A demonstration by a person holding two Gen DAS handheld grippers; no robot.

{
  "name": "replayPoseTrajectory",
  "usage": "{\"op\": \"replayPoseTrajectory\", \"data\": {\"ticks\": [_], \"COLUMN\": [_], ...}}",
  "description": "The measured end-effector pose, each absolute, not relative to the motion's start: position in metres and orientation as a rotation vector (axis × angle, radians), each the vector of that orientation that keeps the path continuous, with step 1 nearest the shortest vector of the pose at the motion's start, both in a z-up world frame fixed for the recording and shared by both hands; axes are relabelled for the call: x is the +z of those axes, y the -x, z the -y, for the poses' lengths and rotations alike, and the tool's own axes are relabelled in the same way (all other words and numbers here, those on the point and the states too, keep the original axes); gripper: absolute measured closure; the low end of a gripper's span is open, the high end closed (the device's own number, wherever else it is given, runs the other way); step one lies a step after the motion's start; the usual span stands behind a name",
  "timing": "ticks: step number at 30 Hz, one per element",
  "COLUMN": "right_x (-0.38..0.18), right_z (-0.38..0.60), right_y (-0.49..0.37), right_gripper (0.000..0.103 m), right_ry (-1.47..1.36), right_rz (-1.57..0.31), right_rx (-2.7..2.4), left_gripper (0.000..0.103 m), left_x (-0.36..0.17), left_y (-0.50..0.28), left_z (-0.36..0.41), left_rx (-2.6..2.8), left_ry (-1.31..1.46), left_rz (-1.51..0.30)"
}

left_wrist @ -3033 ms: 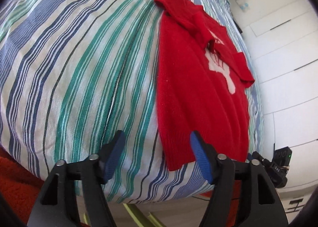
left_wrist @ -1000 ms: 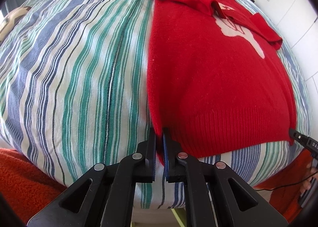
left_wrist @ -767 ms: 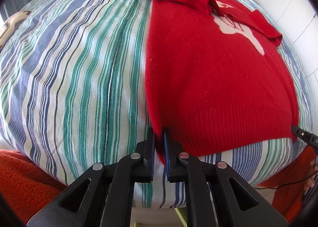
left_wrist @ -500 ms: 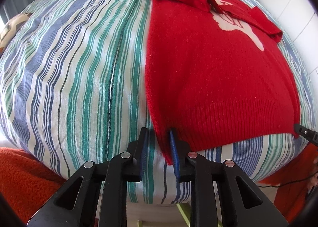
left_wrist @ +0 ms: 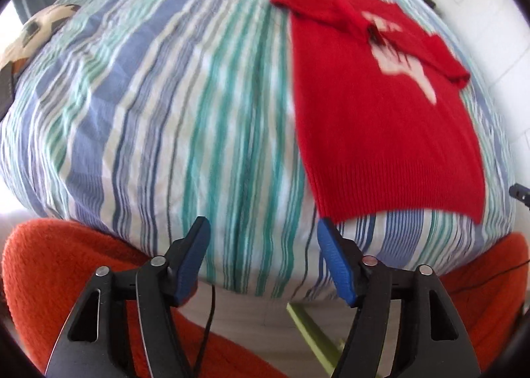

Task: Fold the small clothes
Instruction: 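Release the hem and grasp a sleeve cuff with the right gripper, then pull the sleeve outward from the body with the right gripper, then open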

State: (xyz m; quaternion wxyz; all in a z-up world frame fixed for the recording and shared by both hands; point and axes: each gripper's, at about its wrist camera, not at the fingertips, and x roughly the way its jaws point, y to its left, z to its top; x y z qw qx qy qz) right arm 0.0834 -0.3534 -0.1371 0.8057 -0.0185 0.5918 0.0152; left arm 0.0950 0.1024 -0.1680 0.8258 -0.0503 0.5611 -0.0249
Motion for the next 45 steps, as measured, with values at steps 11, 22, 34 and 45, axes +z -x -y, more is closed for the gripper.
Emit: {"op": "replayPoseTrajectory", "data": {"ticks": [11,22,34,45], "right_x": [-0.175,-0.133,-0.173,-0.218], "right_z": [0.196,0.333,0.611,0.648], "right_y": [-0.273,-0.298,-0.158,-0.12], "right_gripper": [0.05,0.096,0.096,0.054], "right_ry": [0.477,-0.023,-0.563,-1.019], "right_rz": [-1.027,-0.85,-0.825,-0.646], "right_rx": [0.368,0.102,-0.386,-0.255], "left_gripper": [0.028,0.028,0.028,0.028], "left_x": [-0.198,-0.2,-0.204,-0.205], "left_y": [-0.127,-0.128,-0.128,-0.124], "left_z": [-0.146,-0.139,-0.127,-0.126], "left_rx": [0.142,0.139,0.166,0.189], "left_ry": [0.281,0.24,0.162,0.123], "left_rz": [-1.103,-1.129,-1.125,-1.121]}}
